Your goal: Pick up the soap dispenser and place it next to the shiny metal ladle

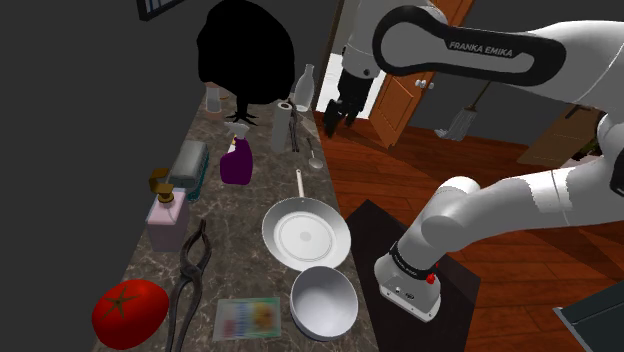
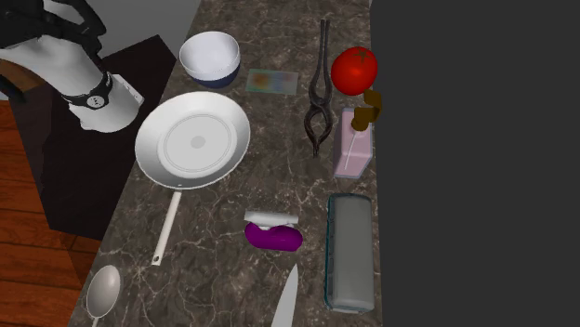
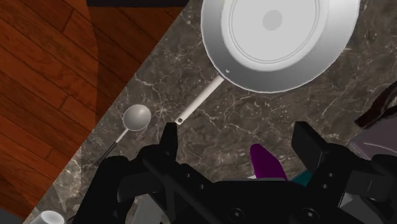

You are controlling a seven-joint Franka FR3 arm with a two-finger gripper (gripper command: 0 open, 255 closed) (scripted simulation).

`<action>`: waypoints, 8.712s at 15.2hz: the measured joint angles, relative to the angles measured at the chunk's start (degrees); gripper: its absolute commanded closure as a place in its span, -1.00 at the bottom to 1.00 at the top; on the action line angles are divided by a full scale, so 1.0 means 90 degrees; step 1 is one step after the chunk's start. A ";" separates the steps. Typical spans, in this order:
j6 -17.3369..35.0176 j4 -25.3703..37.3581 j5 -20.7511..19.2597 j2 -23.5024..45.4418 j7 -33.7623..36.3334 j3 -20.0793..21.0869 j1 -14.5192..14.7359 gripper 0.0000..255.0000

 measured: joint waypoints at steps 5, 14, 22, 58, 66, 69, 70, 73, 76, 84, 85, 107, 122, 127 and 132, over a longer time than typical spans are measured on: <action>0.0304 0.0242 0.0430 0.0764 0.1159 0.0630 0.0026 -1.00; 0.0932 0.1299 0.0751 0.2738 0.3313 0.1695 -0.0001 -1.00; 0.1294 0.2791 0.0372 0.4847 0.5240 0.2229 0.0144 -1.00; 0.1546 0.6267 -0.0414 0.8783 0.7750 0.1886 0.1408 1.00; 0.1218 0.6429 -0.0365 0.8602 0.7785 0.1930 0.1392 1.00; 0.1021 0.6565 -0.0345 0.8532 0.7806 0.1949 0.1393 1.00; 0.0947 0.6617 -0.0339 0.8509 0.7812 0.1955 0.1392 1.00; 0.0732 0.6756 -0.0315 0.8424 0.7836 0.1977 0.1391 1.00; 0.0517 0.6925 -0.0300 0.8373 0.7857 0.1991 0.1396 1.00; -0.0060 0.7190 -0.0204 0.8084 0.7697 0.2006 0.1179 1.00; -0.0105 0.7077 -0.0155 0.7942 0.7589 0.2004 0.1048 1.00; -0.2339 0.7876 0.0196 0.6891 0.5252 0.1436 -0.1024 1.00; -0.3130 0.8950 0.0013 0.7342 0.4329 0.1146 -0.1629 1.00; -0.2559 0.8145 0.0065 0.7113 0.4233 0.1137 -0.1728 1.00; -0.2052 0.7478 0.0100 0.6956 0.4145 0.1125 -0.1799 1.00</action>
